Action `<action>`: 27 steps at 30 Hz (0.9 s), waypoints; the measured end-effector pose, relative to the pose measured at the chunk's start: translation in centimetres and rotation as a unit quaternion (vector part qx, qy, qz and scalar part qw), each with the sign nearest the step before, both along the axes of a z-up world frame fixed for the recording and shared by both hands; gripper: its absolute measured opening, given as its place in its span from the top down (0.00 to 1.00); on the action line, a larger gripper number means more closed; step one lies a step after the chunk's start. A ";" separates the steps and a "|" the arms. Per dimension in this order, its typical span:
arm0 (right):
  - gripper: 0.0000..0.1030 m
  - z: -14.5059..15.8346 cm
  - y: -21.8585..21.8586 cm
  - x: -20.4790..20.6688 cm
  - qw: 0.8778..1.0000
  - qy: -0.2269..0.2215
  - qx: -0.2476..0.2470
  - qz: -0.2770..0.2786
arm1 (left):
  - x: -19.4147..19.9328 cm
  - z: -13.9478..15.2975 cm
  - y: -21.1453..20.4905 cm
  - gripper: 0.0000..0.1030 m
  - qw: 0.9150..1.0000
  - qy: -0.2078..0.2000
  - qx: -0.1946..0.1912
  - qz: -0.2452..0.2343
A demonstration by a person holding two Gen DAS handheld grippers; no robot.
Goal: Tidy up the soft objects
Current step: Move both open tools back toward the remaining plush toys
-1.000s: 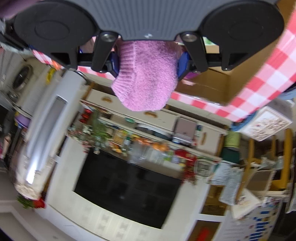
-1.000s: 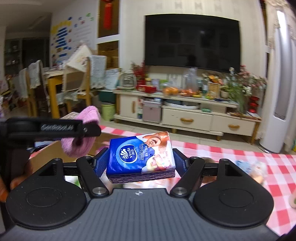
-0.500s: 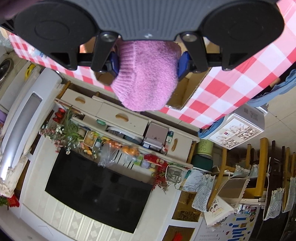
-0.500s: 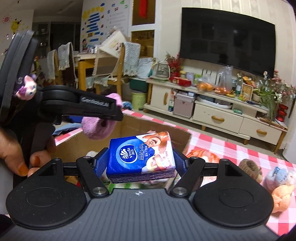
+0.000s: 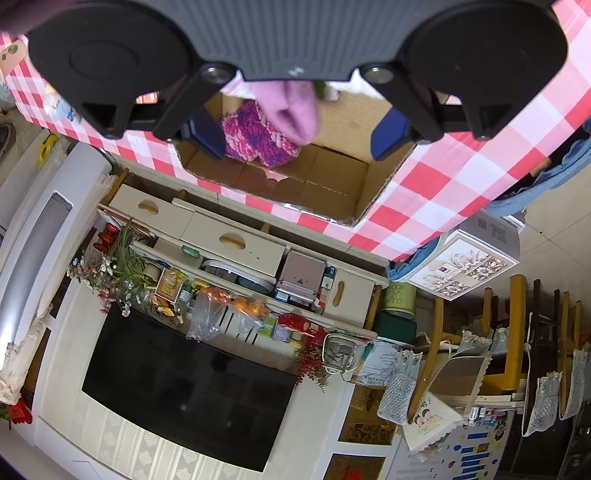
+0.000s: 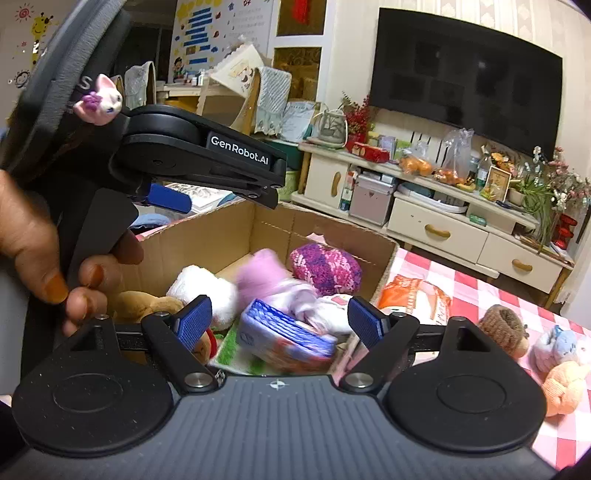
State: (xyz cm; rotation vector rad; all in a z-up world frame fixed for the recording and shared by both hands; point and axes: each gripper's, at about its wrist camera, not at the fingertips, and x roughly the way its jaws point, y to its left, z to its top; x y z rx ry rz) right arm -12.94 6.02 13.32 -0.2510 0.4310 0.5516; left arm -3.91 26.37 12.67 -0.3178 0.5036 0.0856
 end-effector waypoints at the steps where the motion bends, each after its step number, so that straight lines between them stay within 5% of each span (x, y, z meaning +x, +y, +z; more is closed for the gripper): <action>1: 0.02 0.0 -0.2 -0.1 1.000 -0.002 0.001 -0.003 | 0.0 0.0 0.0 0.14 1.000 0.000 -0.001 0.002; 27: 0.02 -0.4 -4.2 0.2 0.993 0.035 0.069 -0.093 | 0.5 0.0 -3.5 0.01 0.999 0.015 0.034 -0.014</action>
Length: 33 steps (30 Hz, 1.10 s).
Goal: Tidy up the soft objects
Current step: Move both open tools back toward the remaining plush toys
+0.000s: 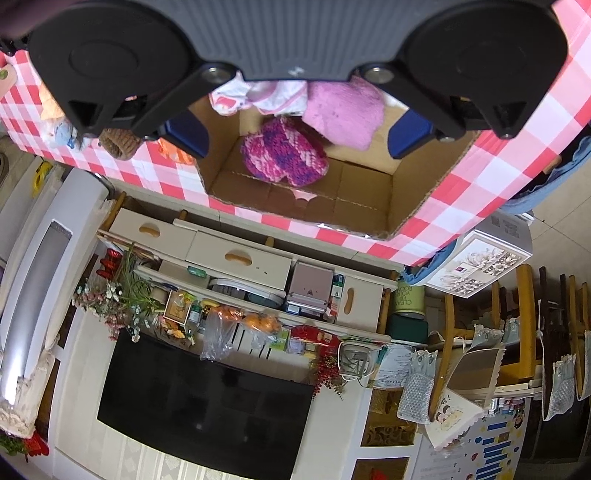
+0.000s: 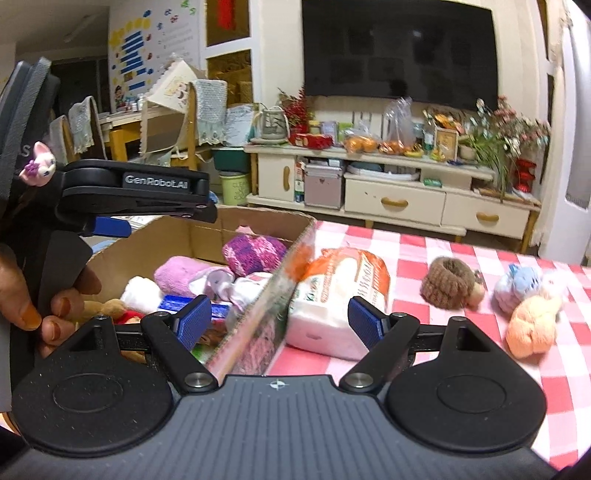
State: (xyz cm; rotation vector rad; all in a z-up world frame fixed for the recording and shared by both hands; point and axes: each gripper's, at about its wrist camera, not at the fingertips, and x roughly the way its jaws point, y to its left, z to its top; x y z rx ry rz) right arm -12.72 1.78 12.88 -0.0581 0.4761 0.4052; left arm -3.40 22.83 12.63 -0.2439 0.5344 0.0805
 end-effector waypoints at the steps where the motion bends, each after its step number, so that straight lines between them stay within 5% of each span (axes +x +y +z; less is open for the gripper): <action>1: 0.02 0.0 -0.2 0.0 1.000 0.003 0.003 -0.003 | 0.0 0.0 -0.2 0.01 1.000 0.001 0.001 -0.001; 33: 0.02 -1.6 -1.9 -0.3 0.993 0.027 0.045 -0.101 | 0.5 -0.7 -9.4 0.01 0.994 0.012 0.076 -0.081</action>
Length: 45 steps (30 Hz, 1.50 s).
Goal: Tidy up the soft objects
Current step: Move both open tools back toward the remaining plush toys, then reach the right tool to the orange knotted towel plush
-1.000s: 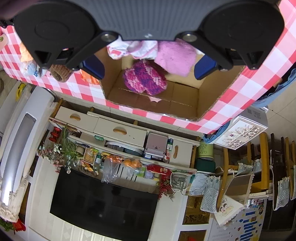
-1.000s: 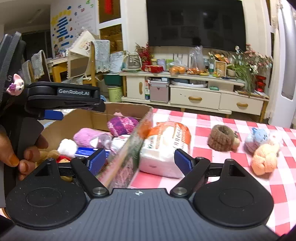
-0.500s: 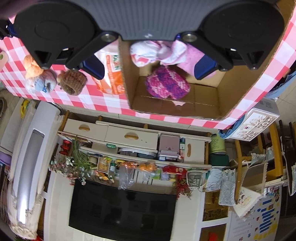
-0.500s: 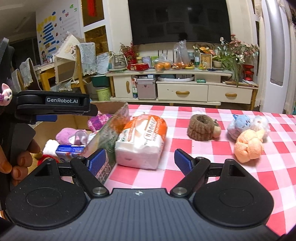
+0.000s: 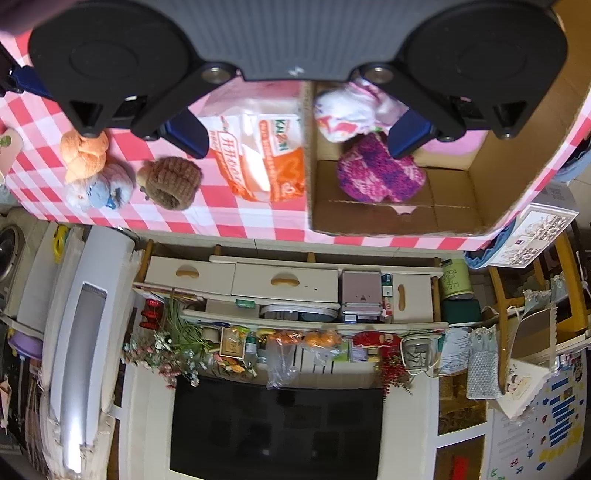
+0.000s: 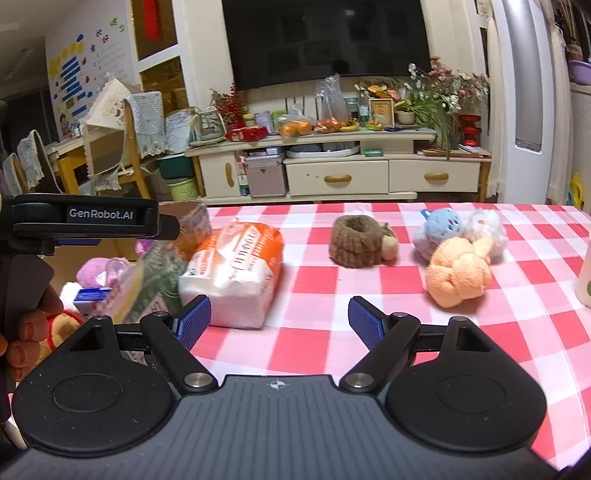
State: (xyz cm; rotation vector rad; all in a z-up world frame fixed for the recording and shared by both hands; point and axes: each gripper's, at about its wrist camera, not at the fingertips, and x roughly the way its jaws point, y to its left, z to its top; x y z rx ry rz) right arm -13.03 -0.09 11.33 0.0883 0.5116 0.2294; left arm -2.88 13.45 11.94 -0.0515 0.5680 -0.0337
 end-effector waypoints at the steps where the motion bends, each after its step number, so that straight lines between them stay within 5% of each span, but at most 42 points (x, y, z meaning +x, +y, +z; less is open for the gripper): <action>1: 0.02 -0.1 0.0 0.0 1.000 0.001 -0.001 -0.003 | 0.0 -0.1 -0.3 0.01 1.000 0.001 0.002 -0.002; 25: 0.01 -1.9 -3.3 0.7 0.996 0.020 0.018 -0.088 | 0.9 -1.7 -6.5 0.01 0.998 0.011 0.046 -0.041; 34: 0.01 -3.2 -5.3 3.3 0.990 0.013 0.001 -0.138 | 0.7 -2.3 -8.7 0.01 0.996 0.005 0.062 -0.063; 45: 0.01 -3.9 -8.0 8.3 0.987 0.012 0.035 -0.157 | 0.8 -3.1 -10.2 0.01 0.993 -0.008 0.083 -0.083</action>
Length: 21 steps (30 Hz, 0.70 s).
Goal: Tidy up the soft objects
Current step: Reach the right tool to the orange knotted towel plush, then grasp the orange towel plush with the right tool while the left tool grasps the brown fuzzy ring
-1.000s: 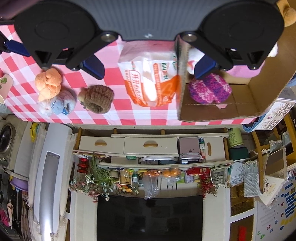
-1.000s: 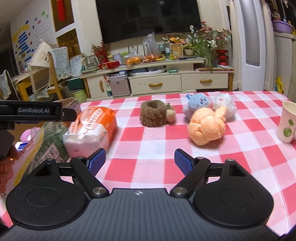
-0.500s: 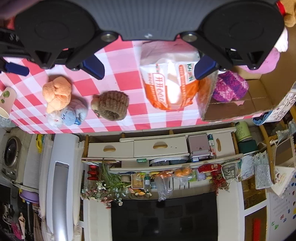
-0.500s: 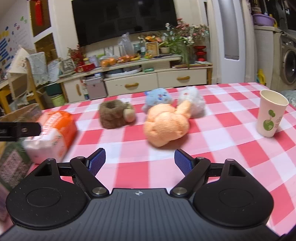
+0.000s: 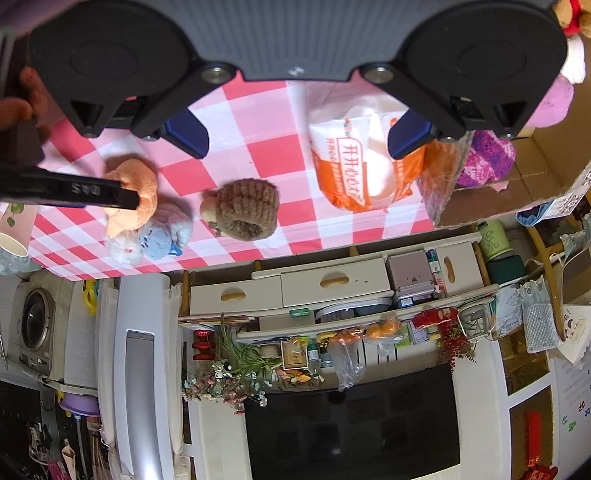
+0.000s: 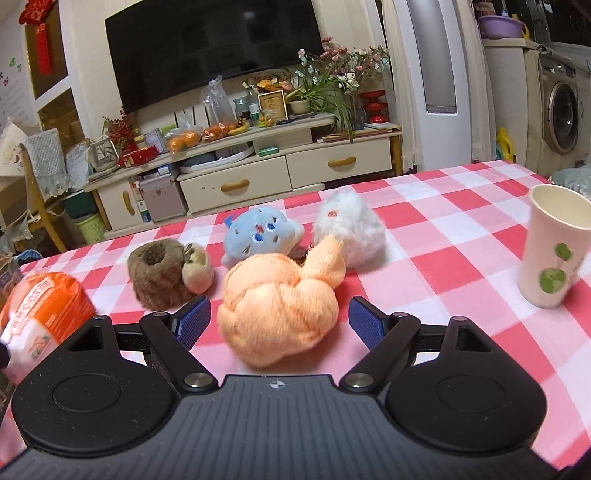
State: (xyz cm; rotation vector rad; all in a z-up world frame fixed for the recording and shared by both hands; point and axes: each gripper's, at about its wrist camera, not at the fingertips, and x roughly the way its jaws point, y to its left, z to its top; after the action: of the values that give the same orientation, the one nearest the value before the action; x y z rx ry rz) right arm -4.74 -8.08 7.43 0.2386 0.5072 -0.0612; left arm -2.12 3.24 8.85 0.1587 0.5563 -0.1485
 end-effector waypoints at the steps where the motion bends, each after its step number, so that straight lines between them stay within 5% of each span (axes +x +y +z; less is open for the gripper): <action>1: 0.01 -0.3 -0.1 0.5 1.000 0.004 0.001 -0.001 | 0.0 -0.1 -0.2 0.01 1.000 0.000 0.000 -0.001; 21: 0.10 -0.5 -2.7 1.2 0.999 0.012 0.031 0.029 | 0.7 -2.2 -3.6 0.01 1.000 0.015 0.017 -0.013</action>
State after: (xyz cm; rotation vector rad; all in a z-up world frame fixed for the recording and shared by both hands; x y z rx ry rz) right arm -3.51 -10.82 6.89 0.2836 0.5395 0.0091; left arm -1.44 -0.32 6.64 0.1977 0.5873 -0.1661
